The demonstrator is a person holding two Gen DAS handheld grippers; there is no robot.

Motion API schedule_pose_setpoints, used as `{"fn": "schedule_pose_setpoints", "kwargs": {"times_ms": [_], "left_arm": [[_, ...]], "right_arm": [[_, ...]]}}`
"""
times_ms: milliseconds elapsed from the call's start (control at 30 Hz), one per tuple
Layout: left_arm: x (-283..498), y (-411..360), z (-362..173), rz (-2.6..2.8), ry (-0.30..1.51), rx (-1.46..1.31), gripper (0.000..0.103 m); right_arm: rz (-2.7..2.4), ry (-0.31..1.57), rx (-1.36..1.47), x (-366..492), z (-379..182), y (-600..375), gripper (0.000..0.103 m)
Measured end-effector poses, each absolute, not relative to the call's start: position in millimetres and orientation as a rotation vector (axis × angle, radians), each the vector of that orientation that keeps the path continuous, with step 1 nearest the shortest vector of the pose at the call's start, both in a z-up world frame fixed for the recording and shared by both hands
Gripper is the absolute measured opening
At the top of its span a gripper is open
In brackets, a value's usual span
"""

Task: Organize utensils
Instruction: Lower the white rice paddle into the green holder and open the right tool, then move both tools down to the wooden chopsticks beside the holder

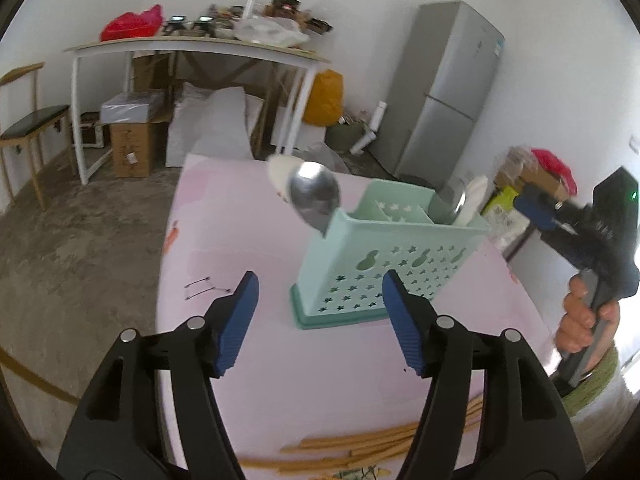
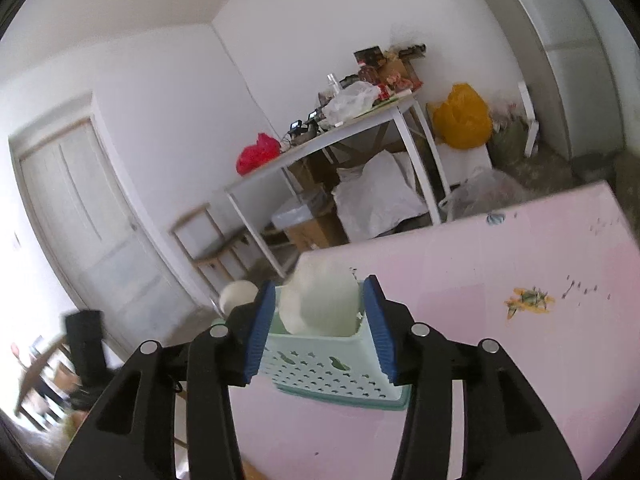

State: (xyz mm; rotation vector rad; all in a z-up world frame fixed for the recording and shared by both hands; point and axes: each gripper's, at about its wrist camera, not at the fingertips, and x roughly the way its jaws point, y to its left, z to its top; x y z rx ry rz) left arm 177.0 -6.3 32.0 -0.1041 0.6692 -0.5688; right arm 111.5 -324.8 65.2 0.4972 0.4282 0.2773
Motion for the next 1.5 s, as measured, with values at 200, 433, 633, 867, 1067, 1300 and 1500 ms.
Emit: {"fn": "schedule_pose_setpoints", "kwargs": {"times_ms": [200,433,633,867,1067,1300,1500], "left_arm": [[195,-41,26,-0.637,0.657,-0.048,0.065],[210,-61,17,-0.684,0.704,-0.074,0.065],[211,-69,19,-0.673,0.722,-0.070,0.068],[201,-83,20,-0.708,0.735,-0.063,0.068],[188,-98,18,-0.759,0.730,-0.035,0.069],[159,-62,29,-0.684,0.672,-0.023,0.070],[127,-3,18,-0.553,0.689,-0.084,0.070]], "right_arm": [[0.396,0.513,0.713,132,35,-345,0.049],[0.446,0.578,0.787,156,9,-336,0.051],[0.466,0.579,0.817,152,6,-340,0.051],[0.419,0.579,0.811,135,11,-350,0.051],[0.358,0.577,0.779,114,17,-359,0.051],[0.204,0.550,0.675,62,32,-367,0.051],[0.135,0.601,0.569,15,36,-342,0.051]]}}
